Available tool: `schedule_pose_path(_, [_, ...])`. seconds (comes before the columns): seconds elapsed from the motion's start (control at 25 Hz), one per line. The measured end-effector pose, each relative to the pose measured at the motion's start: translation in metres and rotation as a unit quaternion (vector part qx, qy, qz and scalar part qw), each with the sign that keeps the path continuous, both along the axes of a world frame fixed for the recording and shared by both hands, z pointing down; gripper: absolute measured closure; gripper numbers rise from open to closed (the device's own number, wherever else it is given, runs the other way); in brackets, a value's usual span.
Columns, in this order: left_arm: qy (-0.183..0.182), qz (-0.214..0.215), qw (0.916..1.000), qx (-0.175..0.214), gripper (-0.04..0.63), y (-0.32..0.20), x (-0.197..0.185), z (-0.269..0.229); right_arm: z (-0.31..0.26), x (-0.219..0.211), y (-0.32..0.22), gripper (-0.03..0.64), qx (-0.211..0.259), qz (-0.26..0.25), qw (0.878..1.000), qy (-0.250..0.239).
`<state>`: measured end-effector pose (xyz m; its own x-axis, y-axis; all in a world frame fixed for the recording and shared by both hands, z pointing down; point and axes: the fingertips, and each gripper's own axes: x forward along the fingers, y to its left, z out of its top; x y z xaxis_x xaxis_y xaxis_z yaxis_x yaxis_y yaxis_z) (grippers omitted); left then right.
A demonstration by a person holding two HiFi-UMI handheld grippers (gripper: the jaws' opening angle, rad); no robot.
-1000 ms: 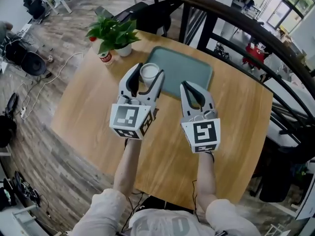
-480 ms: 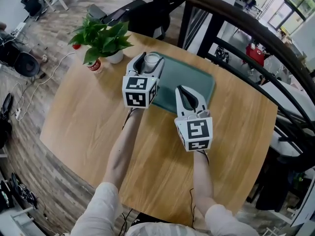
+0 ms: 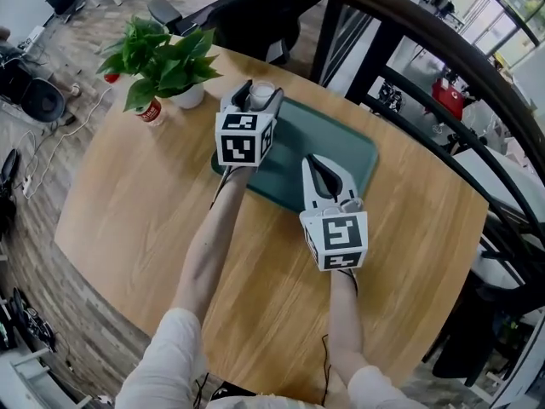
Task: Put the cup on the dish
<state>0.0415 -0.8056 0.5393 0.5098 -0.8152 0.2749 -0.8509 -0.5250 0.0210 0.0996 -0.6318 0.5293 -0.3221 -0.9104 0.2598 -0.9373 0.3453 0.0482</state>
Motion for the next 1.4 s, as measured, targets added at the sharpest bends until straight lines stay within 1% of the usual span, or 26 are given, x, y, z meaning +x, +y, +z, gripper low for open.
schedule_pose_path(0.24, [0.006, -0.005, 0.9999, 0.014, 0.322, 0.001, 0.002, 0.002, -0.001, -0.007, -0.007, 0.595, -0.002, -0.024, 1.0, -0.002])
schedule_pose_path(0.4, [-0.005, -0.005, 0.9995, 0.03, 0.322, 0.004, 0.004, 0.002, 0.0, -0.018, -0.007, 0.595, -0.006, -0.034, 0.999, -0.007])
schedule_pose_path(0.6, [-0.027, -0.009, 0.9987, 0.041, 0.322, 0.007, 0.002, 0.007, 0.0, -0.025, -0.004, 0.595, -0.009, -0.041, 0.999, -0.007])
schedule_pose_path(0.8, [-0.018, -0.019, 0.9986, 0.047, 0.322, 0.007, -0.001, 0.002, -0.006, -0.029, -0.004, 0.595, -0.005, -0.041, 0.999, -0.005])
schedule_pose_path(1.0, [-0.007, -0.017, 0.9972, 0.072, 0.318, 0.02, -0.001, -0.028, -0.024, -0.032, 0.0, 0.595, 0.004, -0.041, 0.999, -0.003])
schedule_pose_path(1.16, [0.023, -0.013, 0.9952, 0.095, 0.317, 0.043, -0.006, -0.069, -0.051, -0.032, 0.01, 0.595, 0.022, -0.032, 0.999, -0.001])
schedule_pose_path(1.28, [0.049, -0.013, 0.9914, 0.121, 0.318, 0.073, -0.015, -0.111, -0.083, -0.03, 0.021, 0.595, 0.05, -0.024, 0.998, 0.002])
schedule_pose_path(1.4, [0.076, -0.016, 0.9846, 0.157, 0.319, 0.113, -0.028, -0.155, -0.122, -0.031, 0.036, 0.595, 0.08, -0.017, 0.997, 0.004])
